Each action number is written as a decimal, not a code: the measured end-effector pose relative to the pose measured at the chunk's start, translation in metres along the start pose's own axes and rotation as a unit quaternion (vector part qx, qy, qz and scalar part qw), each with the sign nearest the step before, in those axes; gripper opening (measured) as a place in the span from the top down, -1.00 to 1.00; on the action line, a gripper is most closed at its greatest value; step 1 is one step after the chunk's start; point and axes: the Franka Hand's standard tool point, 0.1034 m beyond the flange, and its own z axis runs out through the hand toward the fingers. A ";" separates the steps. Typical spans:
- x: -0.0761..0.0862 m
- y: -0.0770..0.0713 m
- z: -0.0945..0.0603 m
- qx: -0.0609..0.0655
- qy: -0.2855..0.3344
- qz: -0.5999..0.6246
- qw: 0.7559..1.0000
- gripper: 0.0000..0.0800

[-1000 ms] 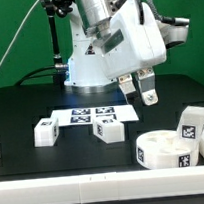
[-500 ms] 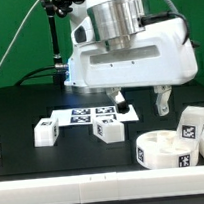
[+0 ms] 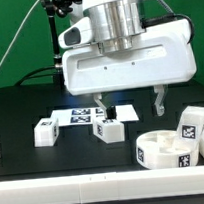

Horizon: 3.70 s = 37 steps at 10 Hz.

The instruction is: Assemble stool

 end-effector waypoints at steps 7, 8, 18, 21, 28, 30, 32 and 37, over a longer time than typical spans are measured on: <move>-0.011 0.035 0.011 -0.044 0.018 -0.202 0.978 -0.62; -0.012 0.035 0.012 -0.044 0.018 -0.202 0.978 -0.62; -0.051 0.064 0.030 -0.054 -0.089 -0.201 0.974 -0.62; -0.059 0.063 0.033 -0.064 -0.162 -0.204 0.963 -0.62; -0.069 0.070 0.036 -0.109 -0.343 -0.196 0.912 -0.62; -0.070 0.070 0.043 -0.141 -0.315 -0.216 0.913 -0.62; -0.071 0.073 0.045 -0.141 -0.315 -0.214 0.914 -0.62; -0.081 0.080 0.047 -0.158 -0.404 -0.197 0.879 -0.62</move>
Offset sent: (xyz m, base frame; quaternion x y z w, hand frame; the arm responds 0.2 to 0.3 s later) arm -0.0200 -0.0186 -0.0068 -0.0655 -0.0019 -0.2167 0.9740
